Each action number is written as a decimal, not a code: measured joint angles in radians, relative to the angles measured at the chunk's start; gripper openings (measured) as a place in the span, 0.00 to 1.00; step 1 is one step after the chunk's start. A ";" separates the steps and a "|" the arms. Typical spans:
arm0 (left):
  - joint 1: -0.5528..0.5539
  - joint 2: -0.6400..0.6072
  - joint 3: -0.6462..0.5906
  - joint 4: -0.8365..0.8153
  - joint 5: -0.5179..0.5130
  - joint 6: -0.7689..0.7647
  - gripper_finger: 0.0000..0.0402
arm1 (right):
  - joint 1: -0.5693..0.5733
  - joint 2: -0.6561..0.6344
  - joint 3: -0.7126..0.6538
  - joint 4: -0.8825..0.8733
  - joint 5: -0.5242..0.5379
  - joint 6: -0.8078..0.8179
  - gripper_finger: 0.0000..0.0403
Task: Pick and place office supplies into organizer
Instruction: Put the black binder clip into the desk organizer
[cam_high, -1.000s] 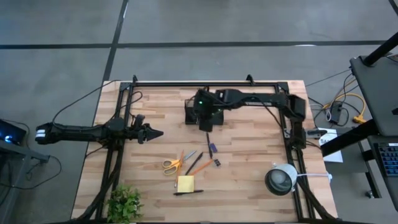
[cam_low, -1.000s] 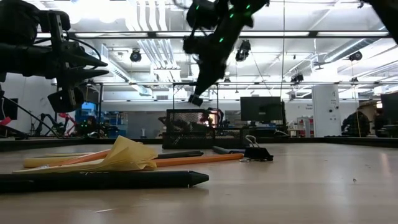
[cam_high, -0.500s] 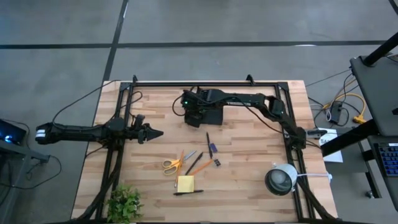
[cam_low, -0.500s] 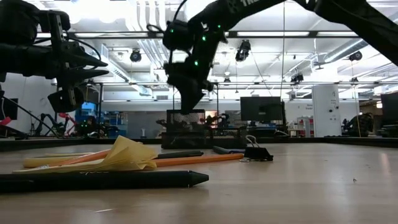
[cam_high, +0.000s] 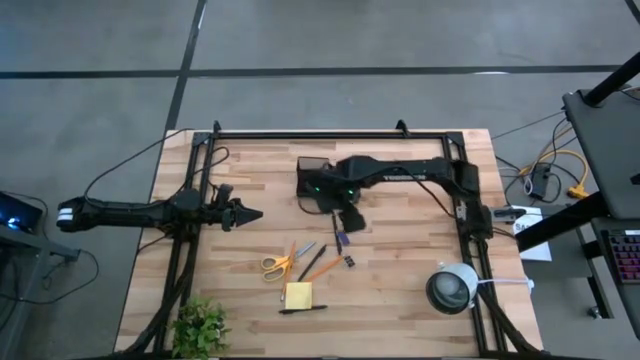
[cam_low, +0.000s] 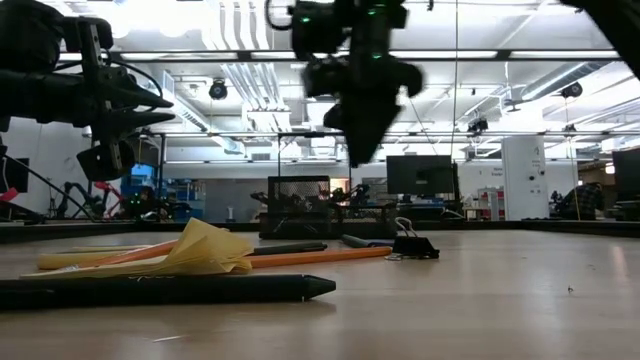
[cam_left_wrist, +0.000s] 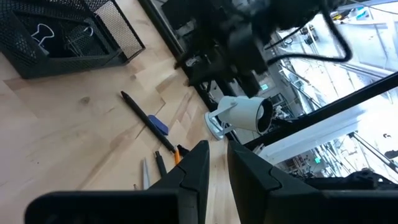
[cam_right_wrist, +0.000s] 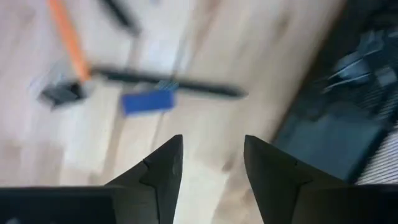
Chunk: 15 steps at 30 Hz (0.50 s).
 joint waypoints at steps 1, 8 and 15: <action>0.000 0.000 0.000 0.000 0.000 0.001 0.11 | 0.012 -0.022 -0.036 0.010 -0.007 0.002 0.40; 0.000 0.000 0.000 0.000 0.000 0.086 0.11 | 0.152 -0.069 -0.219 0.064 -0.076 0.054 0.39; 0.000 0.000 -0.001 0.000 0.000 0.105 0.11 | 0.286 -0.071 -0.297 0.197 0.055 0.180 0.45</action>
